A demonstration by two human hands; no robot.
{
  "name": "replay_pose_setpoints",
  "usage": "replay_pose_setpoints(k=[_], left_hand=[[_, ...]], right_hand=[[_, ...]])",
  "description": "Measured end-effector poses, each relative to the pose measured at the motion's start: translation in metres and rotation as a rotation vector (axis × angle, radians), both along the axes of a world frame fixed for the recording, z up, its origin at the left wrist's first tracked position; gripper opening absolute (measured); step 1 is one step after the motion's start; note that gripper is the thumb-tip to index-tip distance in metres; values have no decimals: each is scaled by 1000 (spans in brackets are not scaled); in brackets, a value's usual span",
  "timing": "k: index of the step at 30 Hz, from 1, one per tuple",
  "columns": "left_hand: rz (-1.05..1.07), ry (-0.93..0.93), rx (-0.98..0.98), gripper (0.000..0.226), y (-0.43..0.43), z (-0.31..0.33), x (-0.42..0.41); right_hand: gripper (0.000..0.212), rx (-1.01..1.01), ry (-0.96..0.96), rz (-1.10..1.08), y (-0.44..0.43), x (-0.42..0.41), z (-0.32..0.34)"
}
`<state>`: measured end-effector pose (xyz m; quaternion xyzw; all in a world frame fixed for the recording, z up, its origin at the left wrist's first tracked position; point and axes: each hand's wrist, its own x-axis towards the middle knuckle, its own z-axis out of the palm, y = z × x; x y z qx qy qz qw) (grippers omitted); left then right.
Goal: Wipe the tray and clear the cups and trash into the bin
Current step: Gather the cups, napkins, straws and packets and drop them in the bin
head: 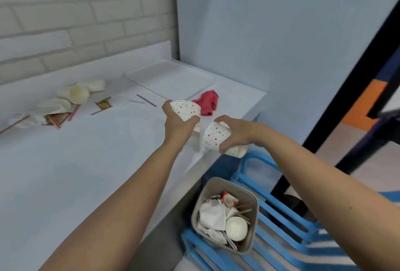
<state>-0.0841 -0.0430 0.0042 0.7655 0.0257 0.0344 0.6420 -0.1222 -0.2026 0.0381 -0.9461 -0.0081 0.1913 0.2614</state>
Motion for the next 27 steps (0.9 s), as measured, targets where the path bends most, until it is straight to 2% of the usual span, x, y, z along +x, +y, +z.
replay_pose_setpoints(k=[3,9,14,18,21,24,27], left_hand=[[-34,14,14,73,-35,-10,-18],[-49,61,38,66,-78,-30,-46],[-65,75,165,58,-97,-51,-62],[-220,77,267,41,-92,-70,-69],[-371,139,281,39,-79,-79,-74],[-502,209,387,37,-67,-88,-77],[-528,156,512,29,-61,-102,-82]], right_hand=[[89,73,23,-13,-25,-24,-20],[94,355,1,-83,-51,-56,-62],[90,412,-22,-114,-57,-66,-91],[91,517,-40,-186,-60,-68,-111],[86,555,-55,-182,-58,-71,-124],[83,572,-14,-140,-59,-73,-134],[58,701,145,-139,-66,-70,-140]])
